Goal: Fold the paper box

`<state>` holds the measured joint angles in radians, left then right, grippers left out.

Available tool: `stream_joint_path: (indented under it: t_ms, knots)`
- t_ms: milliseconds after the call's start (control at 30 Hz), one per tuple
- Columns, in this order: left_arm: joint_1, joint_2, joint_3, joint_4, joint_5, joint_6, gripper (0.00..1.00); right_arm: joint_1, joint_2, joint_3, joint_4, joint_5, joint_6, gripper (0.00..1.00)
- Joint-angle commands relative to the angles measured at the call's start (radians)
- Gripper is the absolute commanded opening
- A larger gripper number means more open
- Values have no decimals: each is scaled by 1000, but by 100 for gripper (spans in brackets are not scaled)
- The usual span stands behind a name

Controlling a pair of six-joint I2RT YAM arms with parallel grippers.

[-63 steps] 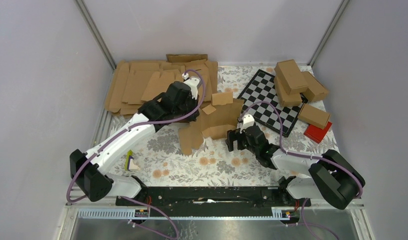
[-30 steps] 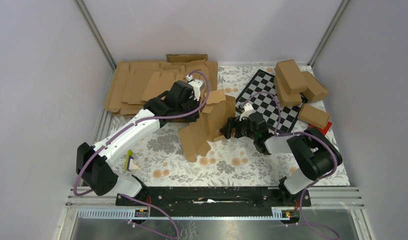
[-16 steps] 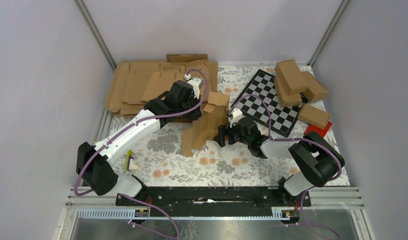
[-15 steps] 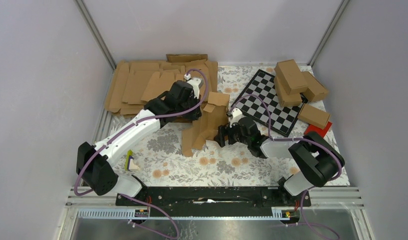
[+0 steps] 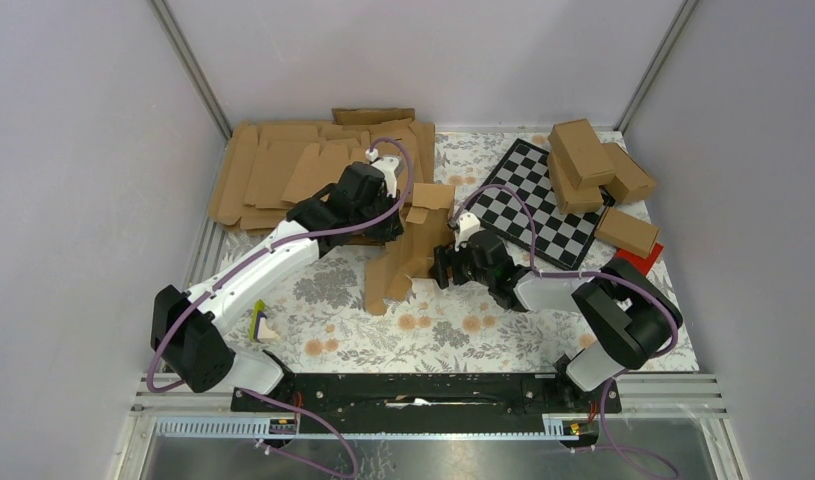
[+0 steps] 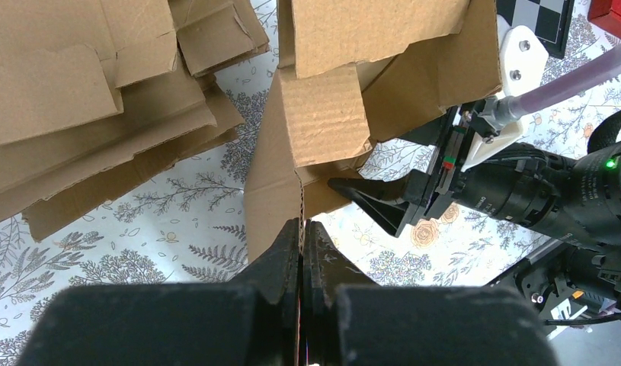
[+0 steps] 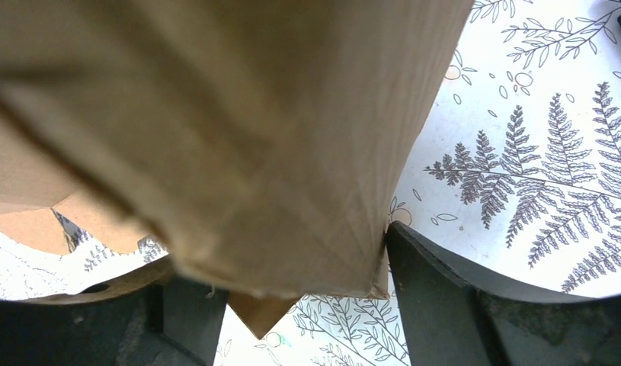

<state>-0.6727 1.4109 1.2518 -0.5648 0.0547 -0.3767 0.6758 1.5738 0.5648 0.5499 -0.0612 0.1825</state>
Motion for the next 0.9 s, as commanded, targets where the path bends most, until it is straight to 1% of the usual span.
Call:
stream_joint_path:
  t_ms: [0,67,133,233,400,433,467,500,533,667,867]
  knots:
    - [-4,2,-5,40,70,-25,0,28,7,14,-32,5,-15,73]
    - [-1,6,-4,40,76,-27,0,28,-1,2,-26,7,2,71]
    - [1,9,-5,40,79,-29,0,33,-11,-13,-22,6,21,72]
    - [2,12,-10,40,81,-33,0,48,-24,-35,-12,15,32,77]
    - [6,18,-12,40,88,-32,0,60,1,-27,-39,35,40,88]
    - [7,17,-13,40,90,-31,0,63,3,-31,-37,44,46,89]
    - [8,-50,-14,40,90,-29,0,67,5,-37,-37,54,50,89]
    - [11,9,-14,41,91,-28,0,68,5,-38,-39,56,52,89]
    - [12,18,-13,40,92,-27,0,69,7,-36,-45,75,53,89]
    - [15,19,-12,40,106,-23,0,79,8,-38,-75,118,55,91]
    - [15,24,-11,40,122,-19,0,80,-31,-50,-10,110,37,91]
